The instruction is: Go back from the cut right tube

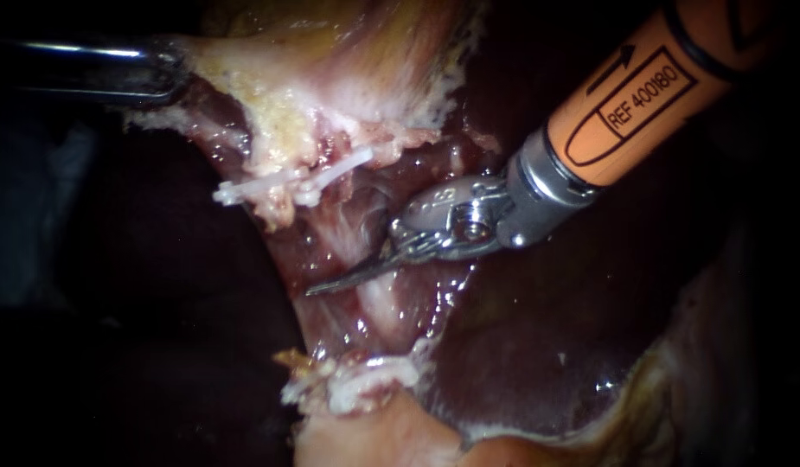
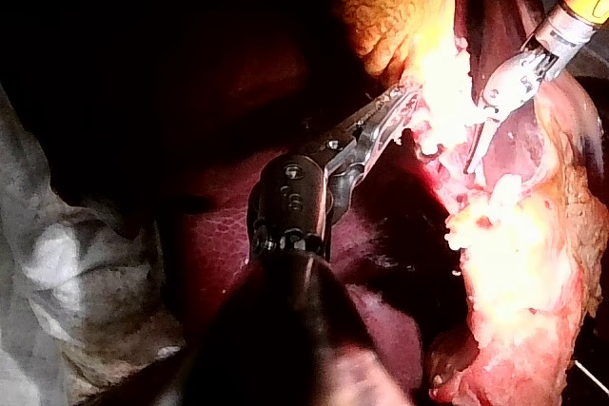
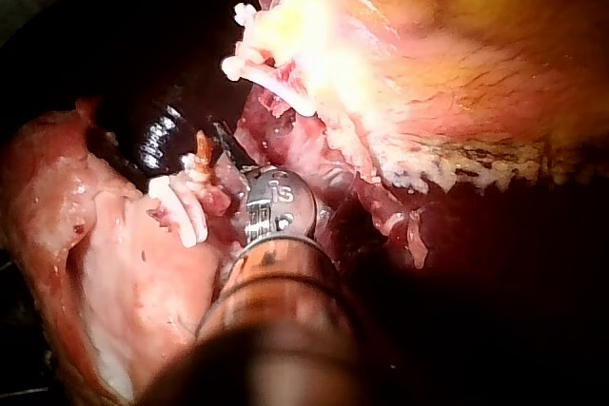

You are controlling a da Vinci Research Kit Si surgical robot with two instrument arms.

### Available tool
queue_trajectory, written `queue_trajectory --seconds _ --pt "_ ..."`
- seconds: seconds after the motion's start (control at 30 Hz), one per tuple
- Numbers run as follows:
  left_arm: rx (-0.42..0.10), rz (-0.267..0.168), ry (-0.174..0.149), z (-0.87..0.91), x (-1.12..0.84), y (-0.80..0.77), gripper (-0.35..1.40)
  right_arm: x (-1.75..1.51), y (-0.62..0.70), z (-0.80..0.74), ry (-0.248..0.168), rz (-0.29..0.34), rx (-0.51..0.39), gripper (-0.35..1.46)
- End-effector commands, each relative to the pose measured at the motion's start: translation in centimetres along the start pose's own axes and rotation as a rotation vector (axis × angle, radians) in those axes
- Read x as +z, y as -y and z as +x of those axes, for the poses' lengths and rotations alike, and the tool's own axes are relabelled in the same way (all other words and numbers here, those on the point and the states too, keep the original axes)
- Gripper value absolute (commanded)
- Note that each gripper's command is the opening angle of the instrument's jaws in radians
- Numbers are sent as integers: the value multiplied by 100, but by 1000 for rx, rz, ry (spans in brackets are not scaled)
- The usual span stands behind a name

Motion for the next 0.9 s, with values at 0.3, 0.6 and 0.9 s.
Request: queue_trajectory --seconds 0.3,0.6,0.9 --pt "1 0 0 0 0 1 -35 3 9 2 -61 -54 9 113" --pt "1 0 0 0 0 1 -35 -2 15 0 -111 -195 21 143" --pt "1 -1 0 -1 0 2 -35 -48 76 -15 40 -511 -103 143"
